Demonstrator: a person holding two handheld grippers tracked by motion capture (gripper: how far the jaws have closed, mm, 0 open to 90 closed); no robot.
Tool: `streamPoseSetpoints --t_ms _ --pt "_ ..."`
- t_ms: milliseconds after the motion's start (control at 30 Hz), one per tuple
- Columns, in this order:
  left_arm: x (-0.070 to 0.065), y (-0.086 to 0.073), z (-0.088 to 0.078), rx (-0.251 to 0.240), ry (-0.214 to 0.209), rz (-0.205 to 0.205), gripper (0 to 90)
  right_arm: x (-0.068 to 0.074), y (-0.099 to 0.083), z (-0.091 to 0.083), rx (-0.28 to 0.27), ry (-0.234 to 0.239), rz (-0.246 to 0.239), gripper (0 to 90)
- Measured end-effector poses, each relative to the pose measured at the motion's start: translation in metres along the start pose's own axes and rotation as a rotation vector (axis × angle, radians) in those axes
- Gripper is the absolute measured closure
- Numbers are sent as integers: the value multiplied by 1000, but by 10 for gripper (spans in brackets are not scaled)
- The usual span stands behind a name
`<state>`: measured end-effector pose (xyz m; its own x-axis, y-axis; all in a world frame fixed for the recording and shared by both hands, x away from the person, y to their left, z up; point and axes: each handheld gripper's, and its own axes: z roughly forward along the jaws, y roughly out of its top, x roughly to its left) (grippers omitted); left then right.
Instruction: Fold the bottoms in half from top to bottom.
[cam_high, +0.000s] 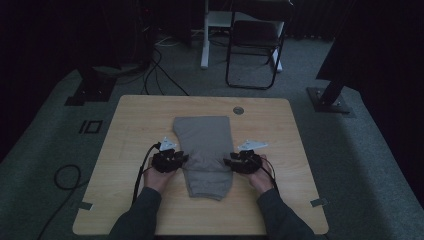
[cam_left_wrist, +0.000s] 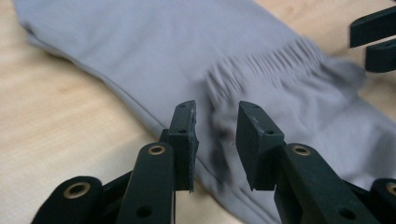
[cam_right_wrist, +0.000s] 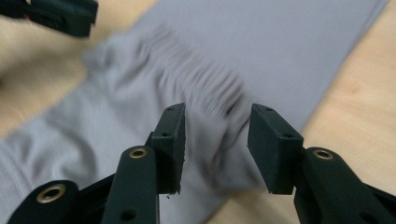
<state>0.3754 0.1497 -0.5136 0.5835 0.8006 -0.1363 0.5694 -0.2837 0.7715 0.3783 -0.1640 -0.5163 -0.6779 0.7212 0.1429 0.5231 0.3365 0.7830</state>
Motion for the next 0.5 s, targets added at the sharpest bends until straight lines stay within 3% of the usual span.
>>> streamPoseSetpoints --t_ms 33,100,133,167,367,500 --pt "1 3 3 0 9 -1 690 -3 3 1 0 -16 16 658" --pt "1 3 3 0 9 -1 713 -7 6 3 5 -32 27 658" --pt "2 9 13 22 30 4 797 -13 10 15 49 -68 45 818" --pt "2 11 24 54 62 7 821 -14 10 20 66 -83 46 835" --pt "2 4 53 126 78 19 844 -15 4 46 142 -139 23 853" --pt "-3 4 50 114 69 38 830 -16 4 47 123 -106 27 832"
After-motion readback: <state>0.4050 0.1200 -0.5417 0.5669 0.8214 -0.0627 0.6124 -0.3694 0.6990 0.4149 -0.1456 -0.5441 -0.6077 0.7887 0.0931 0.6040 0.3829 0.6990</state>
